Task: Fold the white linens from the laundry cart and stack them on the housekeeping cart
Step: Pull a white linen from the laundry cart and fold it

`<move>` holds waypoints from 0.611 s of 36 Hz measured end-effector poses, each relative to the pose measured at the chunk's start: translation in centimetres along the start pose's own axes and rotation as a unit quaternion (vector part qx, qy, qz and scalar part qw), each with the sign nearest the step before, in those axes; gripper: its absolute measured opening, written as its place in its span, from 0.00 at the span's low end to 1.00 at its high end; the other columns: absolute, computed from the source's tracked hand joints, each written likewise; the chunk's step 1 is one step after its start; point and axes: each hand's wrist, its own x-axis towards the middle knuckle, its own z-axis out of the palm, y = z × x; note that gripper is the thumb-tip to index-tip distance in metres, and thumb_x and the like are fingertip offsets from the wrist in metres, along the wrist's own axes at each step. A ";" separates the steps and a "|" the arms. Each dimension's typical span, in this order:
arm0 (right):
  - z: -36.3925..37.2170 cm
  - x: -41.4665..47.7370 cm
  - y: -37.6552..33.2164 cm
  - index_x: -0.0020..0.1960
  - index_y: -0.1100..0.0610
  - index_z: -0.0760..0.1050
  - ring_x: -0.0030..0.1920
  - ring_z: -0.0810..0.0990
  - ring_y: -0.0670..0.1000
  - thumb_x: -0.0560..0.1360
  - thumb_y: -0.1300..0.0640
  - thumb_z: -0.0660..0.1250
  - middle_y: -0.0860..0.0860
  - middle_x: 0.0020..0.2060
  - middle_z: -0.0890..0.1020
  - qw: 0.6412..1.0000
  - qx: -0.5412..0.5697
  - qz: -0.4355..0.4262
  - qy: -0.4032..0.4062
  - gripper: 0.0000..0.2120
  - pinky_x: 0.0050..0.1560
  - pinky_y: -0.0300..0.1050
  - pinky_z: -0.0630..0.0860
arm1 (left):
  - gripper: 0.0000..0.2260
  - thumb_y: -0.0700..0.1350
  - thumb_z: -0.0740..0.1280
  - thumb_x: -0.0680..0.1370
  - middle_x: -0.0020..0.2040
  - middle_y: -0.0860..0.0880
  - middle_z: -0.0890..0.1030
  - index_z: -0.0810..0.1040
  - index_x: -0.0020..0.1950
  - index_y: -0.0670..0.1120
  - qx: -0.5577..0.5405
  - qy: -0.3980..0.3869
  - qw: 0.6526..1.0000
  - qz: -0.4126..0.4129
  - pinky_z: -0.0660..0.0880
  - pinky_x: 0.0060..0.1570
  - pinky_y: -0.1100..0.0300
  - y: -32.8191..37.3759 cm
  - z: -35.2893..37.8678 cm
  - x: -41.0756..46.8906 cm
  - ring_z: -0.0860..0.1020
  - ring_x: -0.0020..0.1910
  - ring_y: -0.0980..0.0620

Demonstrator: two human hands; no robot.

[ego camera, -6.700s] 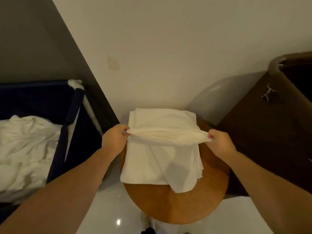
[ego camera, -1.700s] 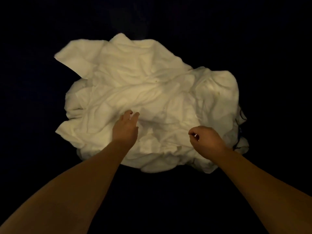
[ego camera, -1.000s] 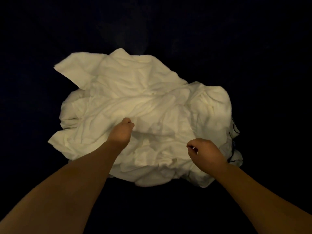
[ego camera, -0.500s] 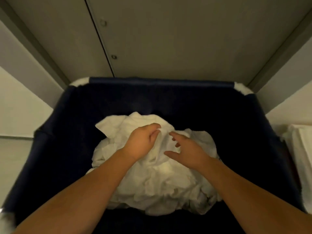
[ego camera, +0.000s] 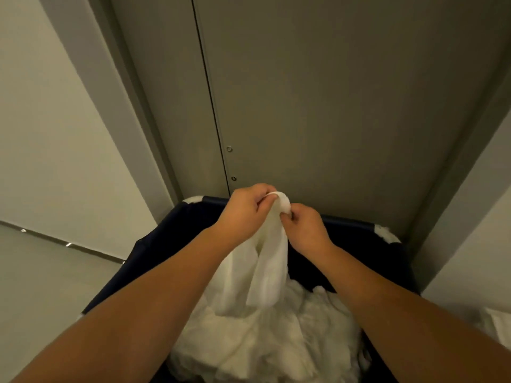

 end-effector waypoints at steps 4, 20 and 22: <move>-4.1 -0.5 -0.1 0.46 0.62 0.73 0.38 0.71 0.49 0.80 0.58 0.58 0.52 0.39 0.75 1.000 -0.001 -0.012 0.012 0.09 0.30 0.37 0.64 | 0.04 0.47 0.67 0.79 0.41 0.53 0.79 0.80 0.49 0.48 0.049 -0.029 0.997 -0.048 0.70 0.40 0.63 1.4 -1.3 -0.4 0.76 0.41 0.55; -13.6 0.5 -3.5 0.49 0.56 0.76 0.48 0.77 0.58 0.72 0.66 0.62 0.54 0.43 0.75 0.929 -0.347 -0.116 -0.047 0.09 0.43 0.44 0.69 | 0.12 0.35 0.61 0.78 0.50 0.42 0.81 0.82 0.55 0.41 0.206 -0.033 0.959 -0.193 0.68 0.45 0.60 -2.0 -4.8 -3.9 0.78 0.50 0.42; -14.0 0.9 -3.0 0.51 0.58 0.76 0.50 0.76 0.60 0.73 0.65 0.62 0.56 0.48 0.74 0.917 -0.381 -0.113 -0.028 0.09 0.47 0.46 0.71 | 0.11 0.36 0.59 0.78 0.49 0.41 0.81 0.81 0.53 0.40 0.211 -0.013 0.955 -0.210 0.69 0.44 0.59 -2.9 -5.6 -4.1 0.78 0.50 0.40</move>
